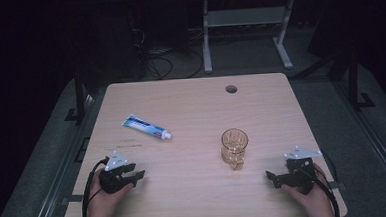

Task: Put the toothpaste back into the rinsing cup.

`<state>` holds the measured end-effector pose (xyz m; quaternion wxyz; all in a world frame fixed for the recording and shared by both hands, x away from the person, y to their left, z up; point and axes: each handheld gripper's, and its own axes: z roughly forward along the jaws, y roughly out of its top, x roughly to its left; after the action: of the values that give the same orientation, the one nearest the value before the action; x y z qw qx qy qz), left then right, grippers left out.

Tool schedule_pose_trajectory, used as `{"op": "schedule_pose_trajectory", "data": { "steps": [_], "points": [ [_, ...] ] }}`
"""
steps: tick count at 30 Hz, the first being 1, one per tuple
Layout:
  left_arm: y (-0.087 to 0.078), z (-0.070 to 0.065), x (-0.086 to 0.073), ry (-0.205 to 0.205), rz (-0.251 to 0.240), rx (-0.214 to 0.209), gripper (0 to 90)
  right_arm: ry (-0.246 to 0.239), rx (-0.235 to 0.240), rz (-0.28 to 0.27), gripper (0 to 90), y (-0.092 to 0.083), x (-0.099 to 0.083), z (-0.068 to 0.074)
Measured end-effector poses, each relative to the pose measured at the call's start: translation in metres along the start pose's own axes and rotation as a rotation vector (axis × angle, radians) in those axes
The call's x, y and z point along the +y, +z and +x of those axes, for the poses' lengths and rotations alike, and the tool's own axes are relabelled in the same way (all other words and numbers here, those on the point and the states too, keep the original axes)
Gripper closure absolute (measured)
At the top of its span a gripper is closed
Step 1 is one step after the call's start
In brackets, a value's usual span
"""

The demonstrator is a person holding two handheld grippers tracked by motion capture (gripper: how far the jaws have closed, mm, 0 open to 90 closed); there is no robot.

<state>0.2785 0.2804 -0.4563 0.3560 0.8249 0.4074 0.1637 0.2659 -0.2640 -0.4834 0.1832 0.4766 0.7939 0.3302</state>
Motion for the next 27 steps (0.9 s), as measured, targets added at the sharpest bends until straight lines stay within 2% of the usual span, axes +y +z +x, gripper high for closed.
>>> {"op": "schedule_pose_trajectory", "data": {
  "steps": [4,7,8,15,27],
  "points": [
    [0.0,0.003,0.007,-0.018,0.002,-0.024,64.6,0.0,0.0,0.0,0.0,0.0,0.0,0.0],
    [0.0,0.004,0.01,-0.022,0.003,-0.038,68.2,0.001,0.0,0.001,0.0,0.0,0.0,0.0],
    [0.0,0.004,0.012,-0.025,0.005,-0.045,73.0,0.0,0.0,0.0,0.0,0.0,0.0,0.0],
    [0.003,0.006,0.024,-0.039,0.024,-0.084,89.5,0.001,0.0,0.0,0.0,0.0,0.0,0.0],
    [0.005,0.014,0.051,-0.036,0.003,-0.099,90.0,0.002,-0.001,0.001,0.0,0.0,0.0,0.0]
  ]
}}
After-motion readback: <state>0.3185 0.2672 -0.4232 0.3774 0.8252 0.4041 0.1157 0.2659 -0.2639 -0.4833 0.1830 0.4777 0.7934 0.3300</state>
